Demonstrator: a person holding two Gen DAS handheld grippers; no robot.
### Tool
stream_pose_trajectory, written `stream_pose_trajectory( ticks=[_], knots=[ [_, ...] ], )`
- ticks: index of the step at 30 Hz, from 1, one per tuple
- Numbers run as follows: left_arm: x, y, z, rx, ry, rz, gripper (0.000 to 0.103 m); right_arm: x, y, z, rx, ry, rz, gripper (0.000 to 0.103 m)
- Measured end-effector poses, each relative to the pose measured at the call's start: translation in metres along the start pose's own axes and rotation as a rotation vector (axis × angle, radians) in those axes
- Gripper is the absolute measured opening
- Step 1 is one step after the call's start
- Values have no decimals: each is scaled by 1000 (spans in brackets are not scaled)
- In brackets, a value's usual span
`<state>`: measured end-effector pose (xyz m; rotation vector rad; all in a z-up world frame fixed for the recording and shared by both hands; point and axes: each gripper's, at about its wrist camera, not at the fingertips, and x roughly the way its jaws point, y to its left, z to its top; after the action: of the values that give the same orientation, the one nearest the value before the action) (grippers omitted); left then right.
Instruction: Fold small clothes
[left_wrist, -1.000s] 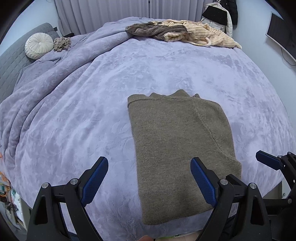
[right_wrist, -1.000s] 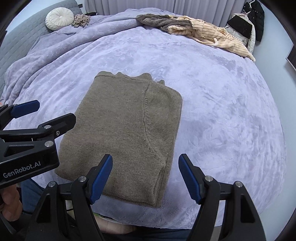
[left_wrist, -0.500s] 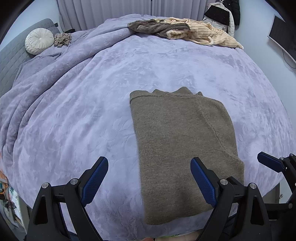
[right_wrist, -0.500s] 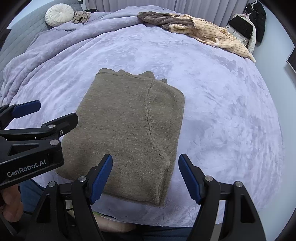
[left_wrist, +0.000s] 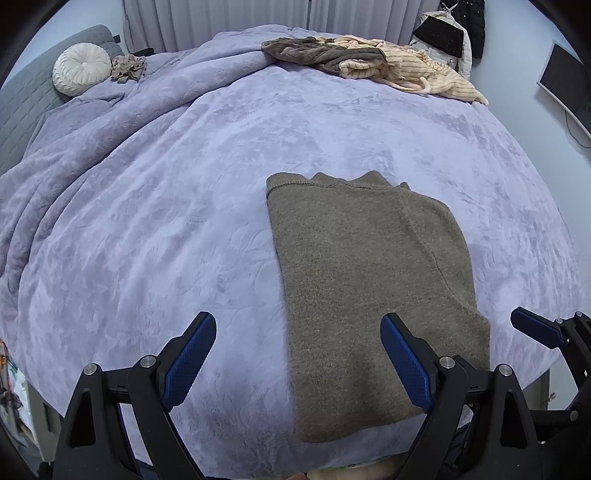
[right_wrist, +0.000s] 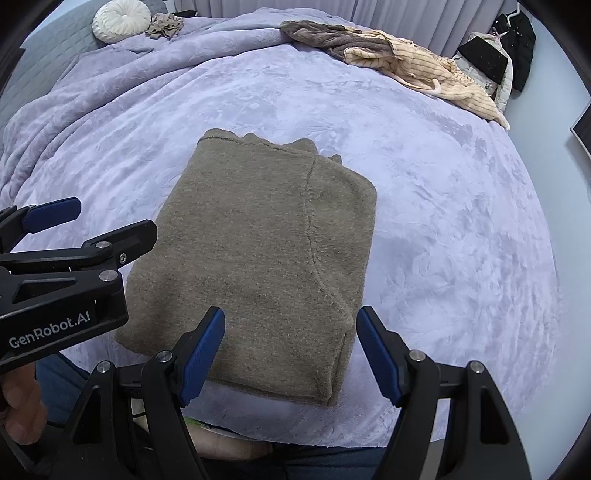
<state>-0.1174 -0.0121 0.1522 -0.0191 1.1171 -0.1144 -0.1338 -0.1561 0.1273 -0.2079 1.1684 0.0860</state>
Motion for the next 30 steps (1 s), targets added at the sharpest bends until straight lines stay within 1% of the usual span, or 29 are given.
stream_pose_trajectory(
  ticks=[20,30],
  knots=[
    [-4,11,-4,-23,-10,-10,91,-6,10,1,-5,-6,-19,77],
    [-6,10,-4,-16,-10,0,91,-9,10,2,-2,-15,-6,77]
  ],
)
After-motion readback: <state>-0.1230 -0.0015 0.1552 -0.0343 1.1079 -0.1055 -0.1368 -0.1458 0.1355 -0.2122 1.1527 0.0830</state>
